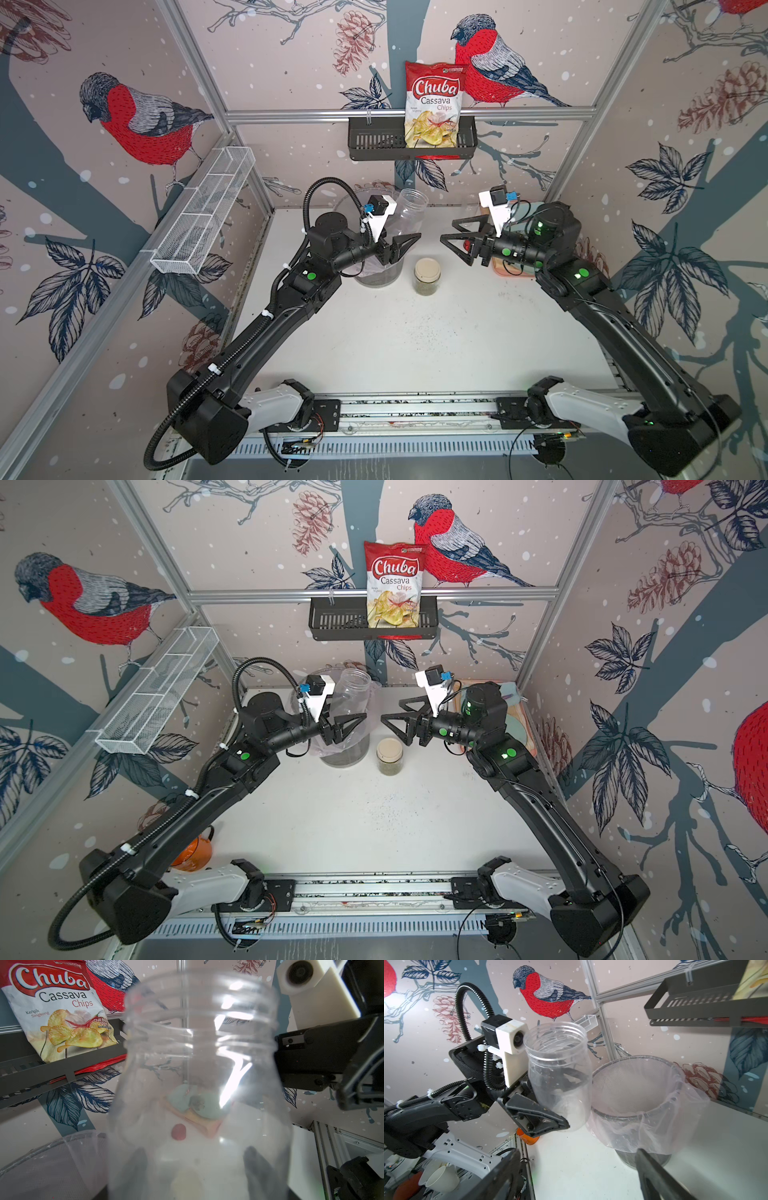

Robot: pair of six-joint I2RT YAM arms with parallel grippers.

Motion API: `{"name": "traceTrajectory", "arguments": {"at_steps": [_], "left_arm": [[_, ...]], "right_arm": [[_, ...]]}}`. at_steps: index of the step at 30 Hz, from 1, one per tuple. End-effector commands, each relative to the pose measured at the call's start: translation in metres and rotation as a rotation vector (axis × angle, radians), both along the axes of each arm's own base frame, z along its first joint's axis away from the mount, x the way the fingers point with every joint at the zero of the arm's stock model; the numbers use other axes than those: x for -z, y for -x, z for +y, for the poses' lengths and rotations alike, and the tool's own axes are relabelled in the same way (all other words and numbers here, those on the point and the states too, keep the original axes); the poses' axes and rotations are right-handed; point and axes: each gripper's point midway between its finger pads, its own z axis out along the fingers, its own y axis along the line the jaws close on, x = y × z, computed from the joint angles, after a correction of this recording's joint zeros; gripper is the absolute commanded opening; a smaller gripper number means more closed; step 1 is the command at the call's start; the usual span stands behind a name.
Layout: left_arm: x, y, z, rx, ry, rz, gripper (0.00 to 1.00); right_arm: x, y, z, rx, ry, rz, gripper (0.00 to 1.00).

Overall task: Empty moldy mung beans from jars
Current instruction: Place the jar at the center of the board.

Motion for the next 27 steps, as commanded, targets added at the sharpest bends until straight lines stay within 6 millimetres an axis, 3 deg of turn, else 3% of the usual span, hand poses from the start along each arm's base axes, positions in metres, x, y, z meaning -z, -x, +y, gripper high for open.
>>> {"name": "traceTrajectory", "arguments": {"at_steps": [1, 6, 12, 15, 27], "left_arm": [[-0.015, 0.004, -0.002, 0.028, 0.050, -0.030, 0.62], [-0.015, 0.009, -0.005, 0.059, 0.066, -0.019, 0.62], [-0.013, 0.012, -0.009, 0.092, 0.078, 0.001, 0.63], [-0.016, 0.016, -0.010, 0.116, 0.086, -0.005, 0.63], [-0.014, 0.019, -0.014, 0.131, 0.083, 0.000, 0.63]], "right_arm": [[-0.017, 0.006, 0.013, -0.066, -0.045, -0.046, 0.87], [-0.022, 0.010, 0.033, -0.118, -0.059, -0.070, 0.88], [-0.030, 0.006, 0.042, -0.118, -0.085, -0.086, 0.89], [-0.024, -0.003, 0.052, -0.116, -0.074, -0.074, 0.89], [-0.027, -0.006, 0.075, -0.152, -0.075, -0.082, 0.86]]}}
